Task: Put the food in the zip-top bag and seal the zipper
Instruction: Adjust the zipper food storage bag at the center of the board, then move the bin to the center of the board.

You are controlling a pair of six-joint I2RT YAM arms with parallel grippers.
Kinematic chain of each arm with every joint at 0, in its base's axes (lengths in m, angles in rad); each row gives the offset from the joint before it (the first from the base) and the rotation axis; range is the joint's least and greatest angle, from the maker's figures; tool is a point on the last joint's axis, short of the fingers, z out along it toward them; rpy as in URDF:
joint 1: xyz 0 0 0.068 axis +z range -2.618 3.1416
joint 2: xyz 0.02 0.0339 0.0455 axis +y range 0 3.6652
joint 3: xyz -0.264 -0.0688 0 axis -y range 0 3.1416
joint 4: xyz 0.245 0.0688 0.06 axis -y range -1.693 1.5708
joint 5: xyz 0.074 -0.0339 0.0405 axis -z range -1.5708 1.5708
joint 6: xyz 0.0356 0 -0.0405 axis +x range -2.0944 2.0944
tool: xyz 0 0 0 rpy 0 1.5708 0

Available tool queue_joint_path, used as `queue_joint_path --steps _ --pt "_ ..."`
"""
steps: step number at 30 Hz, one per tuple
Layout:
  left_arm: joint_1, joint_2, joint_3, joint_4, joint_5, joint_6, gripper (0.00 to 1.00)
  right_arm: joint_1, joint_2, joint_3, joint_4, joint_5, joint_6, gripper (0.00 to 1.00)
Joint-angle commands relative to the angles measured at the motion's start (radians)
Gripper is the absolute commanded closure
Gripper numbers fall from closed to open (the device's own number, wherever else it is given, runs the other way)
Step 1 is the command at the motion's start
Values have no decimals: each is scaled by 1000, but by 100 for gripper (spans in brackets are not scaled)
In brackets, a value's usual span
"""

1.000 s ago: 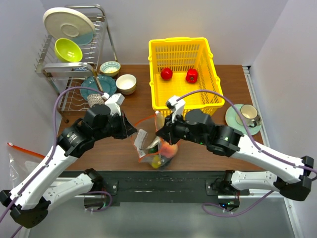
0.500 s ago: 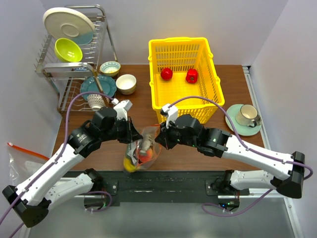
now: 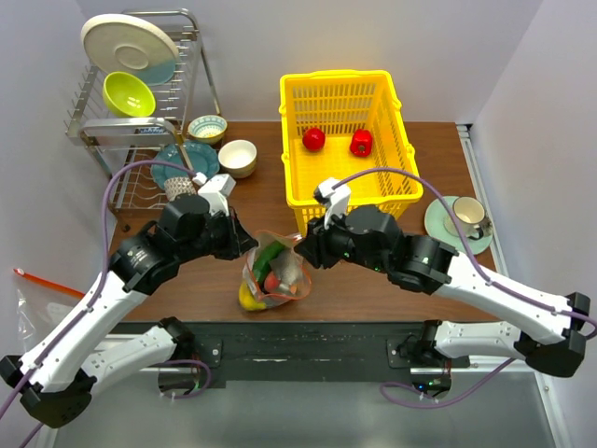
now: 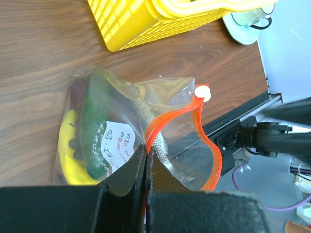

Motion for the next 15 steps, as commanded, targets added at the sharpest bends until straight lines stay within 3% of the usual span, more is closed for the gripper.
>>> queue_joint_path --steps 1,8,12,15 --pt "-1 -33 -18 33 -34 0 100 0 -16 148 -118 119 -35 64" --pt "-1 -73 -59 70 -5 3 100 -46 41 304 -228 211 -55 60" --pt "0 -107 -84 88 -7 0 100 -231 91 353 -235 64 -43 59" --pt "-1 -116 -99 96 -4 -1 100 -321 151 387 -222 36 -46 47"
